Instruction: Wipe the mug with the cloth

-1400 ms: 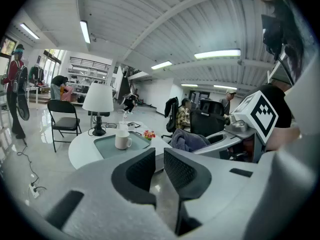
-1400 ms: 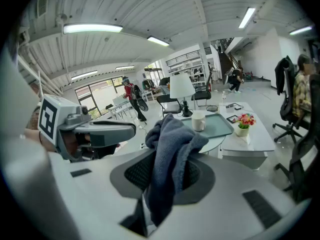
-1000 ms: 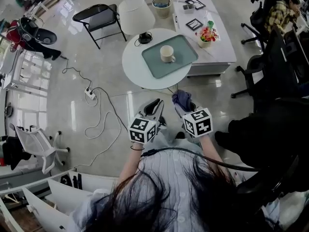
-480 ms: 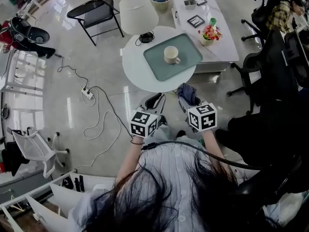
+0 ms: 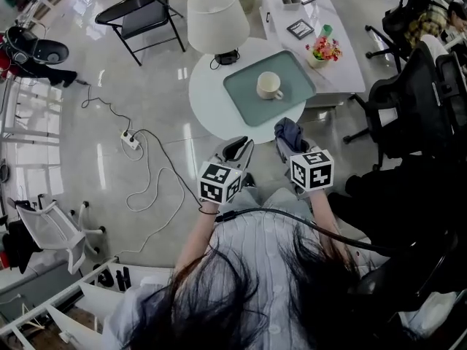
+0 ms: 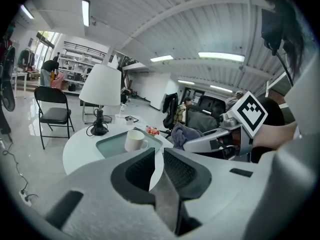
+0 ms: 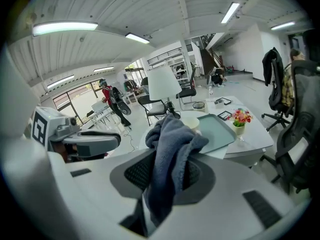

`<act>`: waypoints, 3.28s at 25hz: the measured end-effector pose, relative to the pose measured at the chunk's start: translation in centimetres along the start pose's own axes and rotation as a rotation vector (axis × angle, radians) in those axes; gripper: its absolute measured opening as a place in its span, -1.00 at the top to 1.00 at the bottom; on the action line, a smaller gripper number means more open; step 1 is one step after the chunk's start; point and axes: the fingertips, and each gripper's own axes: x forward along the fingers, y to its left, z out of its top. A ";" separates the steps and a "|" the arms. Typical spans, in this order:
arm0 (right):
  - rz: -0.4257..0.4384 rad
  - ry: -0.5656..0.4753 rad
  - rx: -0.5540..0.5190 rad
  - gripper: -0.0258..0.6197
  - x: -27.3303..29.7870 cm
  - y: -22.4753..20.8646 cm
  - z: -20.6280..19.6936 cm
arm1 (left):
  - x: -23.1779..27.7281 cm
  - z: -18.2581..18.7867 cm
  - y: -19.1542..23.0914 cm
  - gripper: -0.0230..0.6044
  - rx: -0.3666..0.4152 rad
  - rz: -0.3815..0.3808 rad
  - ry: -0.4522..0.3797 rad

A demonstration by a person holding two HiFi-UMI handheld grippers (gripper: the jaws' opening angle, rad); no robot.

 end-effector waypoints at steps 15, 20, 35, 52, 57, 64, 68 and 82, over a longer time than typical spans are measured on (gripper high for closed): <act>-0.025 0.060 0.031 0.63 2.1 -3.1 0.4 | 3.3 -0.6 1.1 0.79 -0.032 -0.036 0.066; -0.011 0.077 0.024 0.63 3.2 -5.9 1.5 | 6.6 -0.7 1.3 0.78 -0.042 -0.028 0.110; 0.045 0.189 0.011 0.63 6.3 -15.3 3.0 | 20.3 -2.6 3.0 0.66 -0.324 0.095 0.204; 0.228 0.288 -0.201 0.63 10.2 -17.8 3.1 | 25.0 -3.8 6.2 0.47 -0.481 0.357 0.282; 0.371 0.331 -0.429 0.63 12.1 -16.1 1.8 | 24.3 -4.1 6.2 0.48 -0.365 0.328 0.334; 0.582 0.401 -0.717 0.63 13.7 -13.1 0.9 | 23.3 -4.7 6.4 0.48 -0.265 0.263 0.410; 0.615 0.428 -0.842 0.63 14.4 -12.4 0.9 | 22.9 -4.9 6.7 0.48 -0.200 0.233 0.452; 0.521 0.401 -0.649 0.63 15.8 -12.1 0.1 | 20.6 -6.5 7.7 0.74 0.104 0.104 0.616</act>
